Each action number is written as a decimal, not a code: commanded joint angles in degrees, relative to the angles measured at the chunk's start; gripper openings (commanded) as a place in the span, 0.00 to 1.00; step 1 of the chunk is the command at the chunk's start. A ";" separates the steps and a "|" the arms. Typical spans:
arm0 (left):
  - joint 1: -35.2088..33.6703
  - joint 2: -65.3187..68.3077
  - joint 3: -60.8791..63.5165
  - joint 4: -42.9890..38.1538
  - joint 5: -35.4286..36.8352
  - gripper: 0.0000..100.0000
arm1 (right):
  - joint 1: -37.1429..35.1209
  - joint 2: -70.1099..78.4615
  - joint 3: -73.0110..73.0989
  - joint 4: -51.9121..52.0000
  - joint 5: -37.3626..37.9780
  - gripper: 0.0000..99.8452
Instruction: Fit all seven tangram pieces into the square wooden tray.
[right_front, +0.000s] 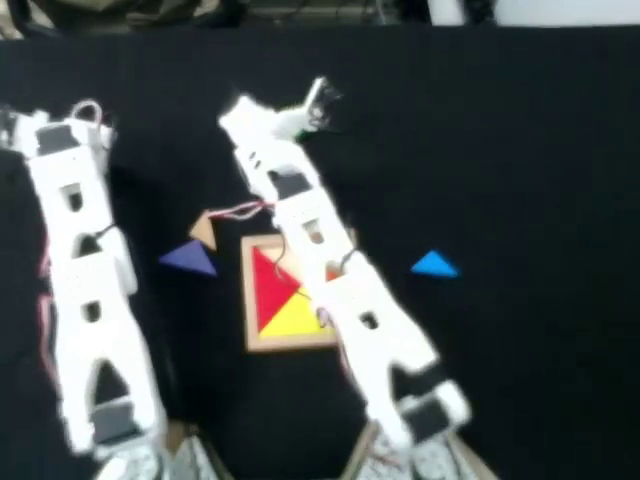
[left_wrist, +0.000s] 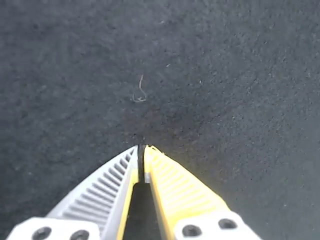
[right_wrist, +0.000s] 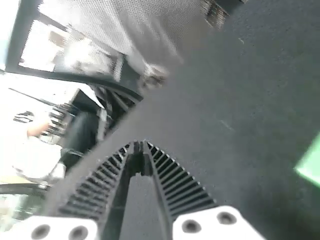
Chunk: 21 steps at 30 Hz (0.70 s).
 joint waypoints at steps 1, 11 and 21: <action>-2.59 -0.53 0.40 0.97 0.09 0.03 | 1.67 -1.27 -2.95 9.67 -0.53 0.01; -1.98 -0.53 0.40 0.97 0.09 0.03 | 2.90 -6.64 -4.70 39.21 0.00 0.01; -1.80 -0.53 0.40 0.97 0.09 0.03 | 5.45 -11.74 -4.79 61.80 0.00 0.01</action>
